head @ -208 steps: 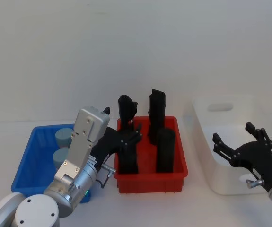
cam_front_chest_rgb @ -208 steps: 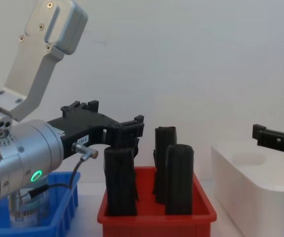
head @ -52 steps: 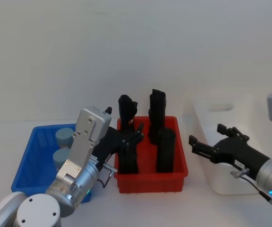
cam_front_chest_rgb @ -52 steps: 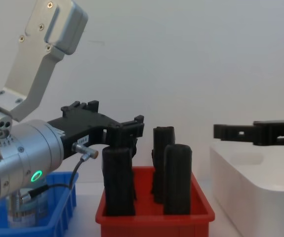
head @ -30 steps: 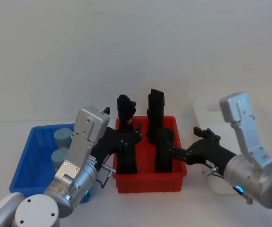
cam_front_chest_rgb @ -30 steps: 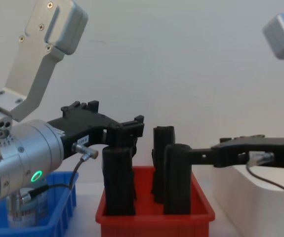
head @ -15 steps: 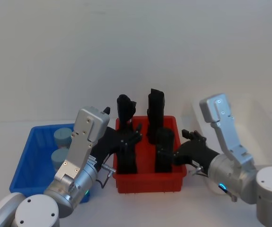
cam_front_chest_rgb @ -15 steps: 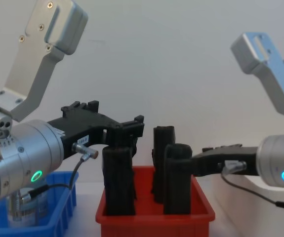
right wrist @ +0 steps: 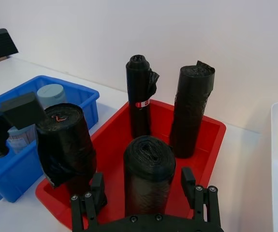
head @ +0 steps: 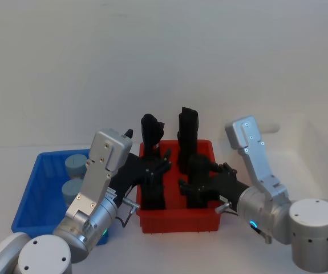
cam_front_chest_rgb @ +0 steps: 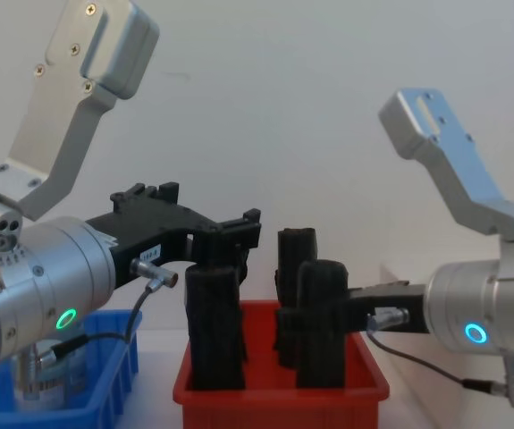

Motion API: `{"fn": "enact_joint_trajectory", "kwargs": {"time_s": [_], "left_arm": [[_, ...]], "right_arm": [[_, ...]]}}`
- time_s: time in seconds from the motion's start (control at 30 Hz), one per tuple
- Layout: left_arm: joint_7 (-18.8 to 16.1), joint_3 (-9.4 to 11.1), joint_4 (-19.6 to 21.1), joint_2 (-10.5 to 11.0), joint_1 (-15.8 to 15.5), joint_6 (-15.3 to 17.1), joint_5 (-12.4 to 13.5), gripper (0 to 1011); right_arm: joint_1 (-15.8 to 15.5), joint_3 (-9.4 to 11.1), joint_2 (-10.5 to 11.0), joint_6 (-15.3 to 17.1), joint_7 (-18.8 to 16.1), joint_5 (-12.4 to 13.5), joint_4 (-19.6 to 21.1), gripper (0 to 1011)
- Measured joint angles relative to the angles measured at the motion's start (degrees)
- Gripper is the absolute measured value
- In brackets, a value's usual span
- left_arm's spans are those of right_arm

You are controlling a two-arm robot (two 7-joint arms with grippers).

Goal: Pick the cotton swabs from the blue box and place them into the white box.

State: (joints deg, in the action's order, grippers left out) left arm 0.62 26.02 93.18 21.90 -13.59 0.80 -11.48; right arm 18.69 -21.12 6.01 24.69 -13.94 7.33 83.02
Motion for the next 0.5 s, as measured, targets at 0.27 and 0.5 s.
{"fn": "enact_joint_trajectory", "kwargs": {"time_s": [0.27, 0.5], "left_arm": [[0.0, 0.0, 0.0, 0.0, 0.0, 0.0, 0.0, 1004], [0.0, 0.0, 0.0, 0.0, 0.0, 0.0, 0.0, 1004]], "right_arm": [[1.0, -0.5, -1.2, -0.6, 1.5, -0.2, -2.2, 1001], [1.5, -0.7, -1.9, -1.2, 2.4, -0.3, -3.4, 946]]}}
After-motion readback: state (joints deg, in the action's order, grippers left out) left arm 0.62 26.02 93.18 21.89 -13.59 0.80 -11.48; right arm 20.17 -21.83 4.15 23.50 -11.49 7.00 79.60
